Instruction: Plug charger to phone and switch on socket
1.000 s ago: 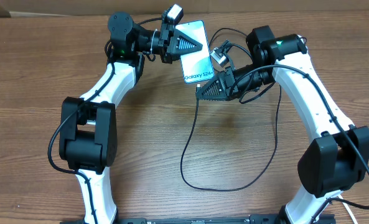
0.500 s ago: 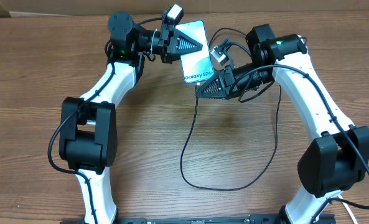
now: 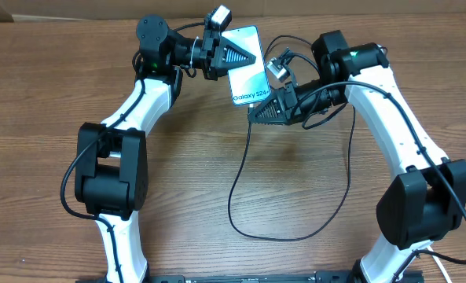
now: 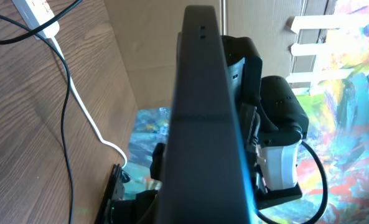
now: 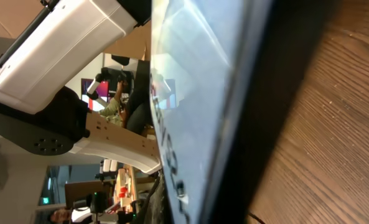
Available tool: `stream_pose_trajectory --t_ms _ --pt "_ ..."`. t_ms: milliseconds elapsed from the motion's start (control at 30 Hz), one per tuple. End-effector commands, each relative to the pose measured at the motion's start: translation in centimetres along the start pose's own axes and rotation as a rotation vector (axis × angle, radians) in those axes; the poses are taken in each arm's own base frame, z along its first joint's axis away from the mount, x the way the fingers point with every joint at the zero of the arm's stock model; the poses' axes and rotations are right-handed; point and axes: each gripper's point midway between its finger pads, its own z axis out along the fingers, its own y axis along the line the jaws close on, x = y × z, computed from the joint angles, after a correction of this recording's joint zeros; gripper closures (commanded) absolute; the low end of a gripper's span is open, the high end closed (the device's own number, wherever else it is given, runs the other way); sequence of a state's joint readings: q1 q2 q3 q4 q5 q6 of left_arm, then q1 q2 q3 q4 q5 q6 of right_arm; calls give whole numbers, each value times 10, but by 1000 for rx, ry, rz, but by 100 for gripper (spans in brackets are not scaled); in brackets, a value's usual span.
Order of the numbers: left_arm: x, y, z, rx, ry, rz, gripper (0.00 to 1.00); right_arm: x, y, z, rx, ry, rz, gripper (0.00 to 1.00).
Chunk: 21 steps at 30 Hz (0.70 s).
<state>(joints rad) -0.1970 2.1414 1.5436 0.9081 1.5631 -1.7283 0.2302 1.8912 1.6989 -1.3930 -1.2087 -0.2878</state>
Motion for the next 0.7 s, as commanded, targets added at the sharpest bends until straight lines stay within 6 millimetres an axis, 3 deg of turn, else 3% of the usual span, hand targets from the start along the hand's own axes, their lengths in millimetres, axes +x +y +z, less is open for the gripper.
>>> stream_pose_trajectory --t_ms 0,667 --pt "3 -13 7 -1 33 38 96 -5 16 -10 -16 -33 -38 97" --pt "3 -13 7 -1 33 41 96 -3 22 -10 -44 -31 -49 97"
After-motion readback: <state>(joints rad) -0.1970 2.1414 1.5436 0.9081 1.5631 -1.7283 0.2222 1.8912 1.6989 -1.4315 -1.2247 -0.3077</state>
